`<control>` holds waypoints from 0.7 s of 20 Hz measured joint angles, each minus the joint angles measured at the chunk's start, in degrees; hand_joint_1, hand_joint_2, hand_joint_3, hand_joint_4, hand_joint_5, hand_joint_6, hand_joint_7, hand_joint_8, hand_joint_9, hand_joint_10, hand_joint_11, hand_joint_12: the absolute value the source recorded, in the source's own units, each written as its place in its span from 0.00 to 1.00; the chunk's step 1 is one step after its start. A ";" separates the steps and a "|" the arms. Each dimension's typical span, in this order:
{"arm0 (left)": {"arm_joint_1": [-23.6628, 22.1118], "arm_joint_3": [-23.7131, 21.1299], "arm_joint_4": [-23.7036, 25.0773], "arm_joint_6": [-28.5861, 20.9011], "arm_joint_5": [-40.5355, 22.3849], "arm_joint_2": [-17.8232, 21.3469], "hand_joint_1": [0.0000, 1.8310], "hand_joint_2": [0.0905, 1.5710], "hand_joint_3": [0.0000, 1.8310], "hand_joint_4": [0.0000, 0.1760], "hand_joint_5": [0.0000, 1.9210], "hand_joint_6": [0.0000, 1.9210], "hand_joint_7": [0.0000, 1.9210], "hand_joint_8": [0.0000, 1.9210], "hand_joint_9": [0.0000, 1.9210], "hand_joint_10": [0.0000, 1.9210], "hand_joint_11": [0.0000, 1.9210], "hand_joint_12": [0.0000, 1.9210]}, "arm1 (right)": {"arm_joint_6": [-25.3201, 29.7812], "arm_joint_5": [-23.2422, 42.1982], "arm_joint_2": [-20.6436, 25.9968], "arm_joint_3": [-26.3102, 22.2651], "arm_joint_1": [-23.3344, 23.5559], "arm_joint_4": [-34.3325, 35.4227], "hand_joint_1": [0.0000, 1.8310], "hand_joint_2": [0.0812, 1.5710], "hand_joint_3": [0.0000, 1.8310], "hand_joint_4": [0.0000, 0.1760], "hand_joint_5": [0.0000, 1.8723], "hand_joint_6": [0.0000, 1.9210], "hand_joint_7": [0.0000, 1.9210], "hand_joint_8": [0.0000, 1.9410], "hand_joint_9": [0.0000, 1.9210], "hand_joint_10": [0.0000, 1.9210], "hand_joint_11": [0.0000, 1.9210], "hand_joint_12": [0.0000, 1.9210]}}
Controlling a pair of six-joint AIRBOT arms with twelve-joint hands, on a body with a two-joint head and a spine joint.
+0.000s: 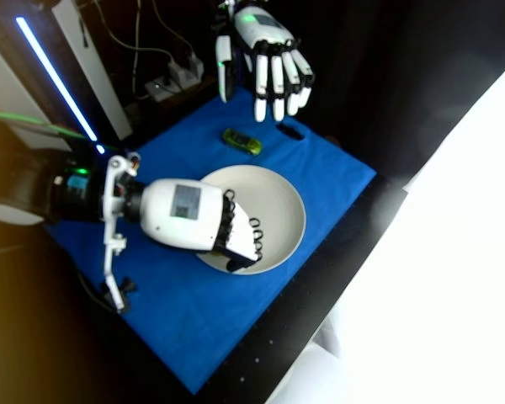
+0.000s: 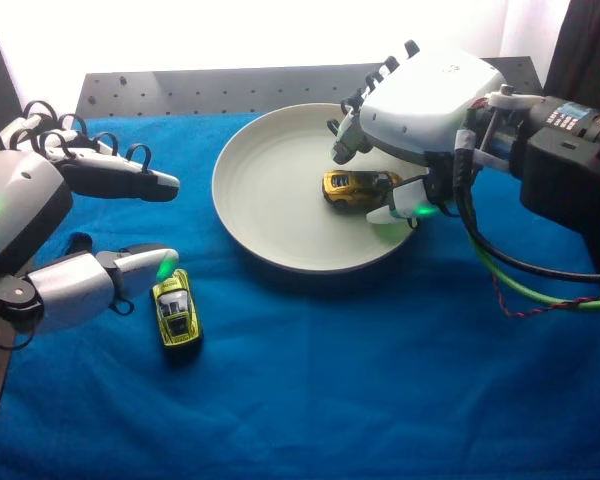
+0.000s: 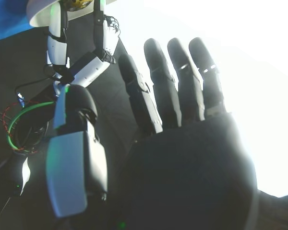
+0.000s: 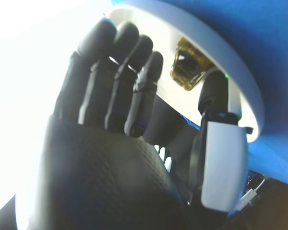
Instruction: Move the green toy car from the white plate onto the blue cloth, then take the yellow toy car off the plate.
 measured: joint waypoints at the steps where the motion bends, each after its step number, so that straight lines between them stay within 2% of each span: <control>1: 0.00 0.00 -0.02 0.00 0.00 0.00 0.31 0.70 0.00 0.59 0.42 0.00 0.34 0.06 0.14 0.39 0.00 0.70 | 0.00 0.00 -0.04 0.13 0.00 -0.02 0.54 0.60 0.00 0.00 0.44 0.00 0.40 0.28 0.34 0.55 0.27 0.86; 2: -0.02 0.00 0.00 0.00 0.00 0.00 0.32 0.70 0.00 0.66 0.42 0.00 0.34 0.06 0.14 0.39 0.00 0.70 | 0.00 0.00 -0.15 0.24 0.00 0.00 0.54 0.60 0.00 0.00 0.44 0.00 0.40 0.32 0.35 0.60 0.29 0.88; 3: 0.00 0.00 0.00 0.00 -0.02 0.00 0.32 0.71 0.00 0.68 0.42 0.00 0.34 0.06 0.14 0.39 0.00 0.70 | 0.00 0.02 -0.24 0.37 0.00 0.17 0.54 0.60 0.00 0.00 0.44 0.00 0.39 0.36 0.34 0.64 0.29 0.90; 4: 0.00 0.00 0.00 0.00 -0.02 0.00 0.31 0.71 0.00 0.67 0.42 0.00 0.34 0.06 0.14 0.39 0.00 0.70 | 0.00 0.02 -0.28 0.37 0.00 0.20 0.55 0.61 0.00 0.00 0.44 0.00 0.39 0.41 0.35 0.66 0.31 0.91; 5: -0.02 0.00 0.00 -0.02 -0.02 0.00 0.31 0.71 0.00 0.62 0.42 0.00 0.35 0.06 0.14 0.39 0.00 0.71 | 0.00 0.02 -0.31 0.42 0.00 0.17 0.55 0.61 0.00 0.00 0.45 0.00 0.38 0.44 0.36 0.68 0.32 0.92; 6: 0.00 0.00 0.00 0.00 -0.04 0.00 0.30 0.71 0.00 0.66 0.43 0.00 0.35 0.06 0.14 0.39 0.00 0.71 | 0.00 0.04 -0.42 0.50 0.00 0.20 0.56 0.61 0.00 0.00 0.45 0.00 0.38 0.45 0.36 0.68 0.32 0.92; 7: 0.00 0.00 0.00 -0.02 -0.04 0.00 0.31 0.71 0.00 0.65 0.43 0.00 0.35 0.06 0.14 0.40 0.00 0.71 | 0.00 0.02 -0.52 0.55 0.00 0.20 0.56 0.61 0.00 0.00 0.46 0.01 0.38 0.48 0.36 0.71 0.33 0.94; 8: 0.00 -0.22 -0.11 0.00 -0.11 0.00 0.33 0.71 0.00 0.63 0.43 0.01 0.35 0.06 0.14 0.40 0.00 0.70 | 0.00 -0.04 -0.59 0.55 0.00 0.17 0.57 0.62 0.00 0.00 0.46 0.01 0.36 0.44 0.34 0.65 0.30 0.92; 9: -0.02 -0.35 0.02 -0.04 -0.22 0.00 0.33 0.71 0.00 0.65 0.43 0.01 0.35 0.06 0.14 0.40 0.00 0.69 | 0.02 -0.09 -0.66 0.59 0.00 0.20 0.58 0.62 0.00 0.00 0.47 0.01 0.37 0.41 0.33 0.63 0.29 0.91; 12: 0.00 -0.35 0.02 -0.04 -0.46 0.00 0.32 0.72 0.00 0.63 0.43 0.00 0.35 0.06 0.14 0.42 0.00 0.72 | 0.02 -0.20 -0.92 0.72 0.00 0.20 0.60 0.62 0.00 0.00 0.47 0.01 0.37 0.39 0.33 0.62 0.28 0.89; 14: 0.00 -0.35 0.02 -0.17 -0.48 0.00 0.34 0.71 0.00 0.59 0.43 0.00 0.35 0.07 0.13 0.44 0.00 0.74 | 0.02 -0.37 -1.38 1.11 0.00 0.20 0.60 0.63 0.00 0.00 0.47 0.01 0.38 0.34 0.34 0.55 0.26 0.86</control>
